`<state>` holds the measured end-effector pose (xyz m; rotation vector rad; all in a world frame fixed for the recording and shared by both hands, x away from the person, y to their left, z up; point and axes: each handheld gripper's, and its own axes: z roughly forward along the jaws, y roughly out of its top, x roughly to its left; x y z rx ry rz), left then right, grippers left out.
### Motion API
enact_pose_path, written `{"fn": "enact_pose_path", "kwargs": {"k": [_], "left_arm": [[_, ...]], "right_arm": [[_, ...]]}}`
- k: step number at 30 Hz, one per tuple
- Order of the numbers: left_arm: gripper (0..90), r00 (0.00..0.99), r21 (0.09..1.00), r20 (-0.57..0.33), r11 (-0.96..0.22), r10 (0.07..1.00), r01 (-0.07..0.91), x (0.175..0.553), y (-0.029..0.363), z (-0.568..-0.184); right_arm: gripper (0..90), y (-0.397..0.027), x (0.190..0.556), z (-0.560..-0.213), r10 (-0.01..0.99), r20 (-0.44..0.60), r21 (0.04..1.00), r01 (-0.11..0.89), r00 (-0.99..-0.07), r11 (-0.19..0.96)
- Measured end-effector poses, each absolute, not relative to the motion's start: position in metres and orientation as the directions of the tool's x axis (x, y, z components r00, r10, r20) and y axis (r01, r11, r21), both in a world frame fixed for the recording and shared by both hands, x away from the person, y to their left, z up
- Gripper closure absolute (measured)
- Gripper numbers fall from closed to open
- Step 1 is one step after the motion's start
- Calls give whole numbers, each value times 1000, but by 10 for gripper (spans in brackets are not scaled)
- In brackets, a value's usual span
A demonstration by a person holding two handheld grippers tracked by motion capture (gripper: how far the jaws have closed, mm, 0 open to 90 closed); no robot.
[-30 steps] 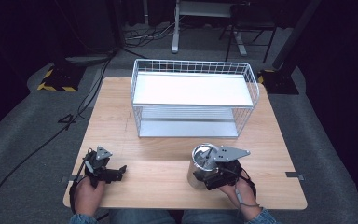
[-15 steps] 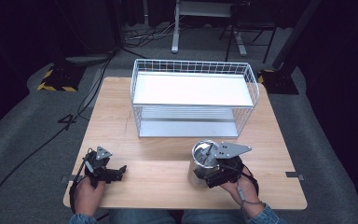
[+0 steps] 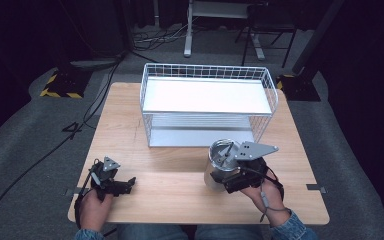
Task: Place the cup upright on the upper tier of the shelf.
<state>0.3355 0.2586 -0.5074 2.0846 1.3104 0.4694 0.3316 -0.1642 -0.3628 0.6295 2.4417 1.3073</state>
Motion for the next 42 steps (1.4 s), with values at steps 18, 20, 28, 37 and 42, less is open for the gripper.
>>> {"fn": "enact_pose_path", "kwargs": {"k": [18,20,28,37,42], "left_arm": [[0,446,670,-28,-315,895,672,336,259,-507],[0,444,670,-28,-313,895,673,335,259,-507],[0,444,670,-29,-312,896,673,335,259,-507],[0,444,670,-28,-313,895,673,335,259,-507],[0,444,670,-28,-312,896,673,335,259,-507]], "right_arm": [[37,-168,336,-319,519,-74,863,207,-852,461],[38,-168,336,-315,520,-77,865,203,-851,459],[38,-168,347,-289,524,-104,873,175,-846,456],[38,-167,368,-259,546,-79,890,188,-834,416],[38,-166,379,-244,563,-73,895,195,-823,402]]}}
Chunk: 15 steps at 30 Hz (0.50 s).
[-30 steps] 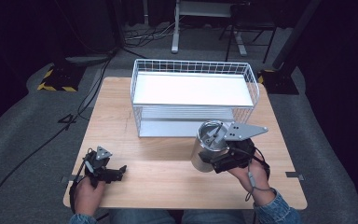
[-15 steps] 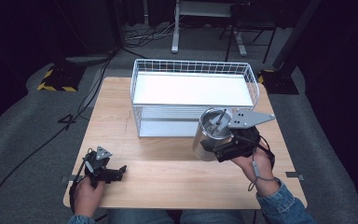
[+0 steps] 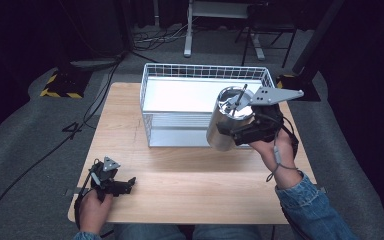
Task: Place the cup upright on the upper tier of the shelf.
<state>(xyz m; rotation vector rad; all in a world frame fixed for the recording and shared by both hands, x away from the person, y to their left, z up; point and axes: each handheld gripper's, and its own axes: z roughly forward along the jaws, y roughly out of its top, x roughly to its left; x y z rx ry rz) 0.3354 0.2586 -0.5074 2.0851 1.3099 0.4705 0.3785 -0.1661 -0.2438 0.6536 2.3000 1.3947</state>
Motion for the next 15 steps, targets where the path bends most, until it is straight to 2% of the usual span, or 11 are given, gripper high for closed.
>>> {"fn": "enact_pose_path", "kwargs": {"k": [15], "left_arm": [[0,445,670,-28,-313,895,673,335,259,-507]], "right_arm": [[37,-151,428,-212,606,-68,903,209,-793,375]]}}
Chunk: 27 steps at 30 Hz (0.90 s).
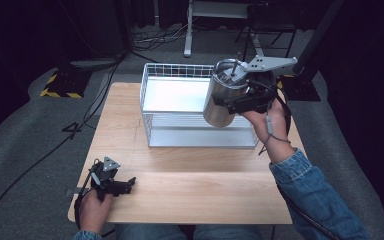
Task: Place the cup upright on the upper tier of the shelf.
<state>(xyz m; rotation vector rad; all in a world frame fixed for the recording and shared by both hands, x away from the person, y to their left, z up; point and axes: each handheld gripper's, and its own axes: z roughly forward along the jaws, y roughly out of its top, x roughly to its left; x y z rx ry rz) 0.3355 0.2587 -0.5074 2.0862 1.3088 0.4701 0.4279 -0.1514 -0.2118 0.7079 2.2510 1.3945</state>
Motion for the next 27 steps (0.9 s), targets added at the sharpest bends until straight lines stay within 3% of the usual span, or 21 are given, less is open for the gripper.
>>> {"fn": "enact_pose_path", "kwargs": {"k": [15,27], "left_arm": [[0,444,669,-28,-313,896,674,335,259,-507],[0,446,669,-27,-315,895,673,336,259,-507]], "right_arm": [[37,-135,490,-204,693,-33,905,272,-720,326],[37,-125,519,-207,727,-25,905,293,-686,308]]}}
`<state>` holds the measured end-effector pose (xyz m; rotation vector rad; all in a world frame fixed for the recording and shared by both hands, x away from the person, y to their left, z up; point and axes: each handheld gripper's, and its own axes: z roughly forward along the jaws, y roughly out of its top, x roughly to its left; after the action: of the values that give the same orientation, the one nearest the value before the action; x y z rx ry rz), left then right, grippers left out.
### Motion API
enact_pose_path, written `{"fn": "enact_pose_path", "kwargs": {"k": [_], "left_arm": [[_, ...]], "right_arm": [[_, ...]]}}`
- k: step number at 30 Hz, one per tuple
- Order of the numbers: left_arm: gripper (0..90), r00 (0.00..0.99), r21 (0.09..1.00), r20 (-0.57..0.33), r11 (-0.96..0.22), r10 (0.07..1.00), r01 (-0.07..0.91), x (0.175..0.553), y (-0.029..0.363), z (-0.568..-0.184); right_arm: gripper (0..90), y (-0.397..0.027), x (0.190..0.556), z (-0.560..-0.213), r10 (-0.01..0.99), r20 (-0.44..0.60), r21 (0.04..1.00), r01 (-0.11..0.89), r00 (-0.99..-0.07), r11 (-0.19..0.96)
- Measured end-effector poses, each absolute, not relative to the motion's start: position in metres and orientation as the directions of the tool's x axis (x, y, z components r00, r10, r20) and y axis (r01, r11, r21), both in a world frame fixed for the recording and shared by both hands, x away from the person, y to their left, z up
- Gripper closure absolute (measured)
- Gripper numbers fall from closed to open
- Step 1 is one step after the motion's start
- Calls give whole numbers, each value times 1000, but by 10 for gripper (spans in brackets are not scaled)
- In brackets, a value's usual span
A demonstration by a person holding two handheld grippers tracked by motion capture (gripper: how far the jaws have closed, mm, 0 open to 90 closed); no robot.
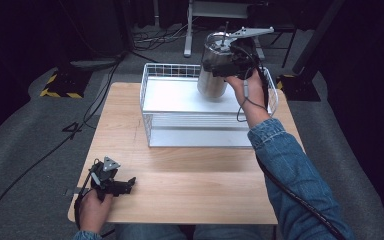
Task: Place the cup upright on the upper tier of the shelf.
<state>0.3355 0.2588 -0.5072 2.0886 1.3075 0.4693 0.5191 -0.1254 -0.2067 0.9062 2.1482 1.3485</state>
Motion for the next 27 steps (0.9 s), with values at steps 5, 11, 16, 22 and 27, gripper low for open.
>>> {"fn": "enact_pose_path", "kwargs": {"k": [5,11,16,22,27], "left_arm": [[0,446,669,-27,-315,895,673,336,259,-507],[0,445,667,-30,-314,895,676,336,258,-507],[0,443,667,-29,-313,896,676,336,258,-507],[0,444,667,-29,-314,895,676,336,258,-507],[0,445,667,-29,-314,895,676,336,258,-507]], "right_arm": [[37,-124,529,-214,726,1,902,313,-687,296],[37,-125,536,-221,733,9,897,329,-680,294],[37,-125,539,-224,734,13,889,344,-679,302],[37,-124,541,-229,735,-7,876,350,-678,331],[36,-124,543,-232,736,-4,872,358,-677,334]]}}
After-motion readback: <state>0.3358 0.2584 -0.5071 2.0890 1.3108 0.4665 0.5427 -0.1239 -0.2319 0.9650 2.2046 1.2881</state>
